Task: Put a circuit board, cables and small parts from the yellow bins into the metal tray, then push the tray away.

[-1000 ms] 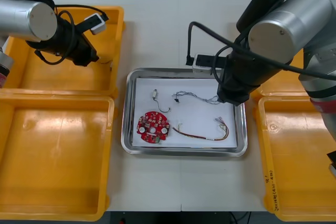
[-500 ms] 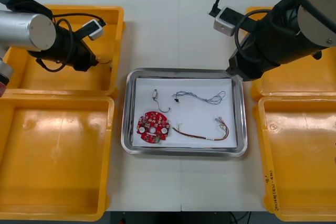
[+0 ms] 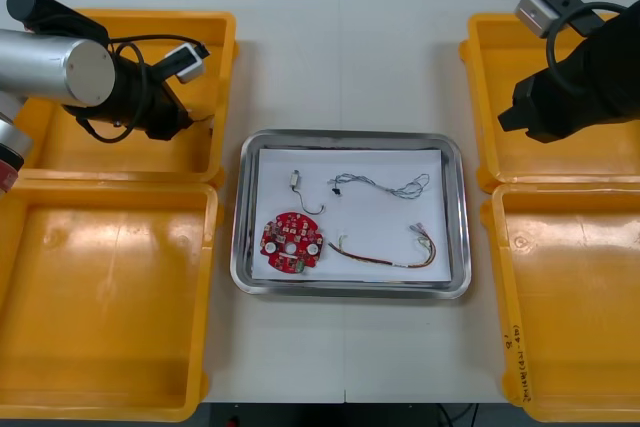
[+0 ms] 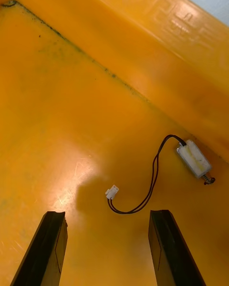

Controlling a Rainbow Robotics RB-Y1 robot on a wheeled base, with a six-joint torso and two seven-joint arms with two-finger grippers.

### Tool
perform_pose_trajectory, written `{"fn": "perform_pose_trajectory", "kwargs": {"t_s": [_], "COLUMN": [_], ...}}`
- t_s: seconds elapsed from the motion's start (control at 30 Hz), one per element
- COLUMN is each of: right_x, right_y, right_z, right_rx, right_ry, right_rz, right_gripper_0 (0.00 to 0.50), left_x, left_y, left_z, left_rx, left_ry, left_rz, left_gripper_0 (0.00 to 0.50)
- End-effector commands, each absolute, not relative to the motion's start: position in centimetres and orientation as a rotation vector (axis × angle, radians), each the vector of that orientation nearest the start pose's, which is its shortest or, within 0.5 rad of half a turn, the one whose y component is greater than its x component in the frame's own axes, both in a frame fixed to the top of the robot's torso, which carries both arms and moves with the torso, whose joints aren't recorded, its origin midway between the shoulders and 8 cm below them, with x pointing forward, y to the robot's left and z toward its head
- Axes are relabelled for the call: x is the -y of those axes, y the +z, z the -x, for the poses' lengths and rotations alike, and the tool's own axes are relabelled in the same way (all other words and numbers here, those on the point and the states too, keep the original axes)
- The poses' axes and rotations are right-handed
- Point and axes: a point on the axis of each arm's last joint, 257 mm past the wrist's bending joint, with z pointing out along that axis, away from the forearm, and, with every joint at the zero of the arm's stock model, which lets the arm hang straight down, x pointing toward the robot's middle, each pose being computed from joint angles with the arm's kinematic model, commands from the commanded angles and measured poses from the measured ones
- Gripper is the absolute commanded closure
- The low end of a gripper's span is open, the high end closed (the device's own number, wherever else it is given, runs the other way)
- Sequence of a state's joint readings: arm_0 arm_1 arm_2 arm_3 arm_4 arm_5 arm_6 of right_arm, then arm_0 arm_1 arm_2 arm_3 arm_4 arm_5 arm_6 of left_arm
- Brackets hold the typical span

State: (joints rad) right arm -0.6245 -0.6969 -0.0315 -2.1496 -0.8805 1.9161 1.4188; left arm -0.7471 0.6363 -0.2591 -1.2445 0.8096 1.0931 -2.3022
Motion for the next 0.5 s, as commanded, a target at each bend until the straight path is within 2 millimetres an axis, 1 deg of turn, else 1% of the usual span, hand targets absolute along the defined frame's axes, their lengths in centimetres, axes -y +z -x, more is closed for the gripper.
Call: {"fn": "perform_pose_trajectory", "kwargs": {"t_s": [0.03, 0.07, 0.1, 0.13, 0.17, 0.23, 0.3, 0.33, 0.5], "right_x": [26.8, 27.1, 28.0, 28.0, 29.3, 30.4, 32.1, 32.5, 36.3], "right_y": [-6.8, -6.8, -7.2, -7.2, -7.5, -7.9, -8.4, -8.6, -10.0], "right_z": [-43.6, -43.5, -43.2, -43.2, -42.7, -42.2, -41.6, -41.4, -39.6], "right_rx": [-2.428, -2.431, -2.448, -2.448, -2.473, -2.493, -2.515, -2.521, -2.585], "right_ry": [-0.064, -0.069, -0.074, -0.074, -0.078, -0.083, -0.101, -0.105, -0.141], "right_rz": [0.448, 0.433, 0.398, 0.398, 0.346, 0.305, 0.263, 0.253, 0.156], "right_gripper_0": [0.000, 0.000, 0.000, 0.000, 0.000, 0.000, 0.000, 0.000, 0.000], "left_x": [-25.4, -25.3, -25.4, -25.4, -25.4, -25.2, -25.0, -25.0, -24.7], "left_y": [-20.6, -20.6, -20.9, -20.9, -21.3, -21.4, -21.6, -21.5, -21.9], "left_z": [-61.8, -61.9, -61.9, -61.9, -62.1, -62.2, -62.1, -62.1, -61.9], "left_rx": [-2.033, -2.030, -2.030, -2.030, -2.034, -2.030, -2.032, -2.031, -2.035], "left_ry": [0.245, 0.247, 0.250, 0.250, 0.244, 0.240, 0.234, 0.232, 0.219], "left_rz": [-1.278, -1.277, -1.277, -1.277, -1.265, -1.260, -1.260, -1.260, -1.266], "left_gripper_0": [0.000, 0.000, 0.000, 0.000, 0.000, 0.000, 0.000, 0.000, 0.000]}}
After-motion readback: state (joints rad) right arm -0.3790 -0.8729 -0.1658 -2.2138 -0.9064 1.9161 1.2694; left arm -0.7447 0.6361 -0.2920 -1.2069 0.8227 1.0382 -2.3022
